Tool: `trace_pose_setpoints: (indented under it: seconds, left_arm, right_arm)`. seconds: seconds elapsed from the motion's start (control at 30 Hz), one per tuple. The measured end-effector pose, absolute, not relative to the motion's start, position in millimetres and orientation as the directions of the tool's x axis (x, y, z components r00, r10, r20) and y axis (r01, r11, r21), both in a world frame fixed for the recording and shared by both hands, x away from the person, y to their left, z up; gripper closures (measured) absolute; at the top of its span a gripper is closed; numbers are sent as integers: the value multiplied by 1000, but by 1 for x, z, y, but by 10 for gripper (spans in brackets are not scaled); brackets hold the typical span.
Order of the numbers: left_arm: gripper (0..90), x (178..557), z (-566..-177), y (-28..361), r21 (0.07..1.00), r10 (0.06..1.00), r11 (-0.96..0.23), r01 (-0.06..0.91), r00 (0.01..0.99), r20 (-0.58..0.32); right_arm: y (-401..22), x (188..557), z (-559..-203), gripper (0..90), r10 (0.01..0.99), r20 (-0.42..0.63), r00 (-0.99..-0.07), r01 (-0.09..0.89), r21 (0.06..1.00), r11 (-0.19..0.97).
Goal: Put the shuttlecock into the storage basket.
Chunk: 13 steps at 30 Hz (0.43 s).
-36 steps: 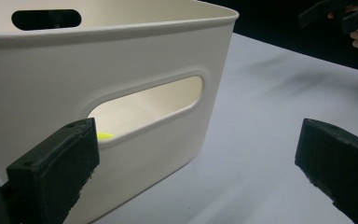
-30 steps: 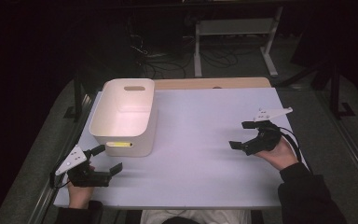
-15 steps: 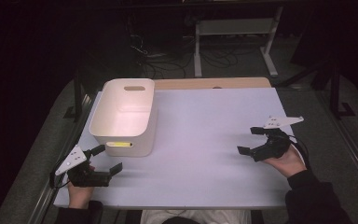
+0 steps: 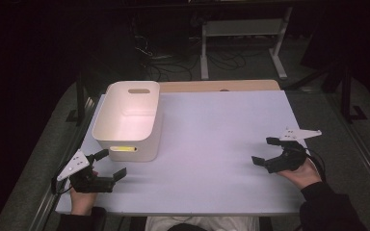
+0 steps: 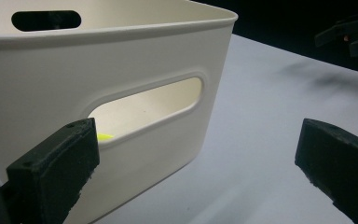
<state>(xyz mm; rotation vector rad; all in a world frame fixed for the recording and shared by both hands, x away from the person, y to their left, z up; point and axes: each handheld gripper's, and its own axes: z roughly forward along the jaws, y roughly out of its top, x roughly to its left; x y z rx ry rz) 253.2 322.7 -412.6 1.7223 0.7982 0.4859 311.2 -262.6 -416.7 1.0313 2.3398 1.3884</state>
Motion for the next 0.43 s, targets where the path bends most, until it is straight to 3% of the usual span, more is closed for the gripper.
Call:
trace_pose_setpoints:
  seconds: [0.43]
  left_arm:
    - [0,253,-412,323,954,723,-146,263,687,-79]
  right_arm:
    - [-271,301,-425,0,691,148,-707,465,834,297]
